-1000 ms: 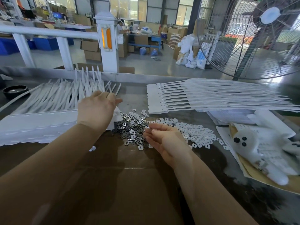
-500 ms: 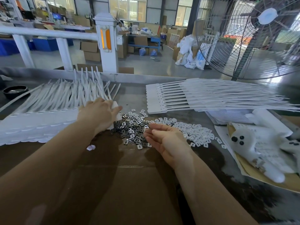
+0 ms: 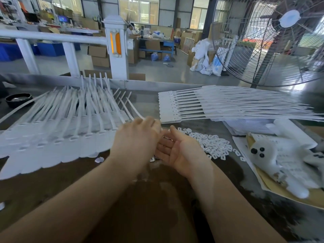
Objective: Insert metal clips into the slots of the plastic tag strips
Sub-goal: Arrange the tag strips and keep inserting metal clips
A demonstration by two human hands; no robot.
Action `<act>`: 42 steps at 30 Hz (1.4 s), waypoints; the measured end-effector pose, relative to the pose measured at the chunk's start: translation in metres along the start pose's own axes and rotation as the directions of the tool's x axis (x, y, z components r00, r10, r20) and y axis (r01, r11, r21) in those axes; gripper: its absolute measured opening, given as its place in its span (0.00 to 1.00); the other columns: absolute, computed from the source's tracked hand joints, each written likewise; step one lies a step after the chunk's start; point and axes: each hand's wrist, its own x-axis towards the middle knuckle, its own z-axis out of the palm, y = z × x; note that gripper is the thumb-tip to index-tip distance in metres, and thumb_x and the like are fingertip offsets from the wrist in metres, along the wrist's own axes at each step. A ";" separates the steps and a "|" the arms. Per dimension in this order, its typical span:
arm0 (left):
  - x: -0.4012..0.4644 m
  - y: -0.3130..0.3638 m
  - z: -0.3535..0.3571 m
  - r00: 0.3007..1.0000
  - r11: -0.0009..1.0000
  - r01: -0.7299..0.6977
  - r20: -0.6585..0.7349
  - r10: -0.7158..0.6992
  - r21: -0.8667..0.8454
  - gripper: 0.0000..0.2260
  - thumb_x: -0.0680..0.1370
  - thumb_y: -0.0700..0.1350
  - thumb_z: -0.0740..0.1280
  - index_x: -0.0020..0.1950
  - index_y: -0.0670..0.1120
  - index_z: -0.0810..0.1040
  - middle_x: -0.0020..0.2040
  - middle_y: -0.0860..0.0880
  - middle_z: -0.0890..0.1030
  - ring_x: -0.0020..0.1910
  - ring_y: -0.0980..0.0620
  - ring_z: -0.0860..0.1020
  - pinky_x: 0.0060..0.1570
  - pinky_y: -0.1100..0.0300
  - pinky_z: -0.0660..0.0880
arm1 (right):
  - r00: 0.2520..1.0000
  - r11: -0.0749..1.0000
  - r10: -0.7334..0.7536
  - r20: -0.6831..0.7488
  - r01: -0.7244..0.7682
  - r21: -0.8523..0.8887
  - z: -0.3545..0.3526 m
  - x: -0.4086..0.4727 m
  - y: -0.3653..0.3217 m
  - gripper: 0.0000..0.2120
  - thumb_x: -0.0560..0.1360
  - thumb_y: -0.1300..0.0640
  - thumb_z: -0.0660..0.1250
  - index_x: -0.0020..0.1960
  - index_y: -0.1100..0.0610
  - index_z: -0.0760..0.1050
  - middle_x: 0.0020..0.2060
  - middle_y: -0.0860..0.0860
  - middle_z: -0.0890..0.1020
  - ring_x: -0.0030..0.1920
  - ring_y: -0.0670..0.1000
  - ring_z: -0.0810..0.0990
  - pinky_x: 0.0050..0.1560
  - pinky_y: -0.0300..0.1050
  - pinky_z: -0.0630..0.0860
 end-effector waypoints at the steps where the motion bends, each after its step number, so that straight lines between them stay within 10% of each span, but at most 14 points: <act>1: -0.006 0.007 0.004 0.999 1.000 -0.026 0.043 0.026 -0.005 0.15 0.79 0.50 0.59 0.65 0.47 0.69 0.58 0.51 0.74 0.54 0.50 0.76 0.44 0.57 0.72 | 0.999 0.999 0.037 0.024 -0.037 -0.034 -0.001 -0.001 -0.002 0.16 0.80 0.49 0.57 0.48 0.60 0.76 0.32 0.55 0.83 0.33 0.52 0.82 0.35 0.43 0.79; 10: -0.030 0.028 0.016 0.972 0.969 -0.230 -0.077 0.224 -0.089 0.05 0.65 0.42 0.74 0.40 0.45 0.83 0.37 0.48 0.81 0.34 0.49 0.81 0.31 0.59 0.77 | 0.972 0.906 0.187 -0.143 -0.226 -0.358 0.005 0.004 -0.007 0.06 0.75 0.60 0.65 0.40 0.55 0.76 0.31 0.50 0.76 0.31 0.47 0.73 0.33 0.38 0.67; 17: -0.034 0.024 0.008 0.999 0.991 -0.053 -0.004 0.053 -0.119 0.26 0.62 0.45 0.77 0.59 0.43 0.78 0.55 0.41 0.78 0.51 0.43 0.79 0.49 0.51 0.77 | 0.971 0.940 -0.103 -0.215 0.025 -0.339 -0.002 0.005 -0.014 0.10 0.76 0.68 0.62 0.50 0.58 0.78 0.40 0.57 0.82 0.34 0.53 0.81 0.29 0.41 0.75; 19: -0.034 0.020 0.008 0.991 0.998 0.025 0.129 -0.017 -0.059 0.37 0.69 0.51 0.72 0.73 0.49 0.59 0.69 0.41 0.62 0.66 0.42 0.66 0.64 0.48 0.66 | 0.941 0.903 -0.203 -0.272 0.073 -0.422 -0.009 0.005 -0.020 0.09 0.77 0.66 0.62 0.53 0.58 0.78 0.43 0.56 0.82 0.41 0.54 0.81 0.38 0.47 0.78; 23: -0.032 0.002 0.016 0.963 0.995 0.097 0.255 -0.089 -0.022 0.41 0.74 0.54 0.65 0.72 0.58 0.34 0.75 0.48 0.46 0.74 0.43 0.50 0.71 0.42 0.50 | 0.861 0.877 -0.329 -0.389 0.125 -0.464 -0.028 -0.005 -0.036 0.10 0.77 0.64 0.62 0.44 0.53 0.78 0.40 0.50 0.82 0.41 0.50 0.80 0.39 0.46 0.78; 29: -0.023 0.005 0.026 0.968 0.995 0.038 0.252 -0.013 -0.093 0.35 0.78 0.48 0.54 0.71 0.61 0.29 0.75 0.48 0.52 0.73 0.45 0.52 0.71 0.40 0.41 | 0.718 0.843 -0.463 -0.519 0.177 -0.508 -0.049 -0.012 -0.040 0.09 0.77 0.61 0.63 0.42 0.49 0.75 0.44 0.48 0.79 0.50 0.52 0.76 0.59 0.52 0.73; 42: -0.010 0.028 0.053 0.932 0.945 -0.168 0.268 0.245 -0.281 0.31 0.74 0.70 0.41 0.73 0.62 0.34 0.71 0.49 0.60 0.66 0.46 0.60 0.67 0.47 0.56 | 0.526 0.715 -0.624 -0.579 0.084 -0.694 -0.081 -0.028 -0.030 0.13 0.78 0.65 0.57 0.58 0.55 0.75 0.41 0.49 0.76 0.36 0.45 0.71 0.37 0.40 0.69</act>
